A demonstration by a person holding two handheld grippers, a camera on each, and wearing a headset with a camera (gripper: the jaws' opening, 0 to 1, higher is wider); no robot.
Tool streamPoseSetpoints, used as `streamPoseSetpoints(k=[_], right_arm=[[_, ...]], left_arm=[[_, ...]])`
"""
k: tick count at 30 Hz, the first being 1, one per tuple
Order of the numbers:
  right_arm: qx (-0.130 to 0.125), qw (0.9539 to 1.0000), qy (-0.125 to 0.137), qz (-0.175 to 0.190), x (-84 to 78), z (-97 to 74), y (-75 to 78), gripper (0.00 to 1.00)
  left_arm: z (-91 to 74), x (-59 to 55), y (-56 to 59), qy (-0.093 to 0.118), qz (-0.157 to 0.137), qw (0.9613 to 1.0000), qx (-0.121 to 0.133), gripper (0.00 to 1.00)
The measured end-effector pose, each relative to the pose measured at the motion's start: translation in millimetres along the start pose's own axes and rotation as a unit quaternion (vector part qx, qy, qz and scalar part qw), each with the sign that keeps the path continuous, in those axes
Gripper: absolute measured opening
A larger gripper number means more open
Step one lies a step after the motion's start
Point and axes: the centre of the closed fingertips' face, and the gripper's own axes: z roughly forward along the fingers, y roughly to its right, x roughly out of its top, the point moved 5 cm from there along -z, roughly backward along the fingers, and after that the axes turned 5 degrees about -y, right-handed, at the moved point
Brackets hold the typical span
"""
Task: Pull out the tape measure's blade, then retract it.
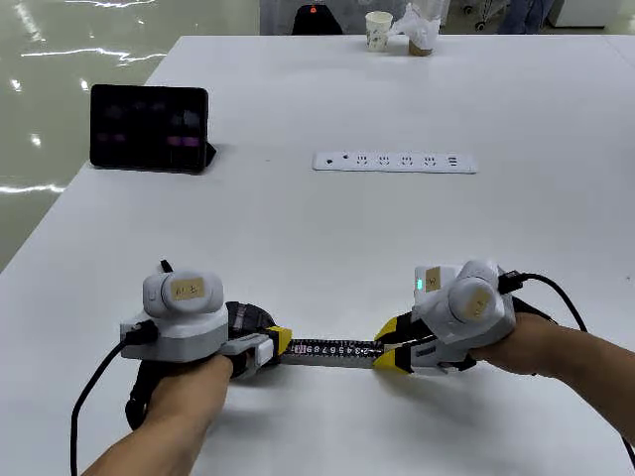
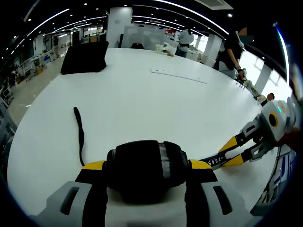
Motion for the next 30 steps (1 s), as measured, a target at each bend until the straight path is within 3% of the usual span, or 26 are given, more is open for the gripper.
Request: streamPoseSetpoints(k=[30], right_arm=[[-0.001,1.0,0.009,-0.004,23.0,19.2,-0.2,0.1]], left_arm=[[-1.0,0.7,1.2,-0.002,-0.003,1.0,-0.003,0.61]])
